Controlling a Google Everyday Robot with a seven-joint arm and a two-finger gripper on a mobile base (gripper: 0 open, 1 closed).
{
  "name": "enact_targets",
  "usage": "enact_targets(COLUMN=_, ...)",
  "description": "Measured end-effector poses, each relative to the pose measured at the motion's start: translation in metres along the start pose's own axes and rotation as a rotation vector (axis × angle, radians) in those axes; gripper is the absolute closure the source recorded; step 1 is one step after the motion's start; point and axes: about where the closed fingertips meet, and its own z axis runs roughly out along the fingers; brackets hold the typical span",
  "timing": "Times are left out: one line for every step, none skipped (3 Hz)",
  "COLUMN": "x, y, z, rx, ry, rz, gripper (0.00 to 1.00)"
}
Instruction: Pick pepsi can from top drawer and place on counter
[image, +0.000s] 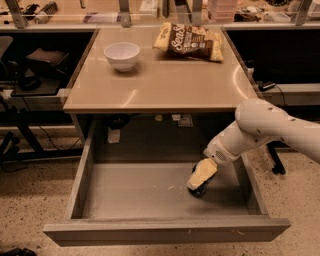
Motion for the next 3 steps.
enact_targets(x=0.0, y=0.0, z=0.0, rx=0.0, ry=0.0, rz=0.0, gripper=0.42)
enact_targets(x=-0.004, y=0.002, z=-0.007, rx=0.0, ry=0.0, rz=0.0, gripper=0.66)
enact_targets(x=-0.009, y=0.005, z=-0.013, rx=0.0, ry=0.0, rz=0.0, gripper=0.89)
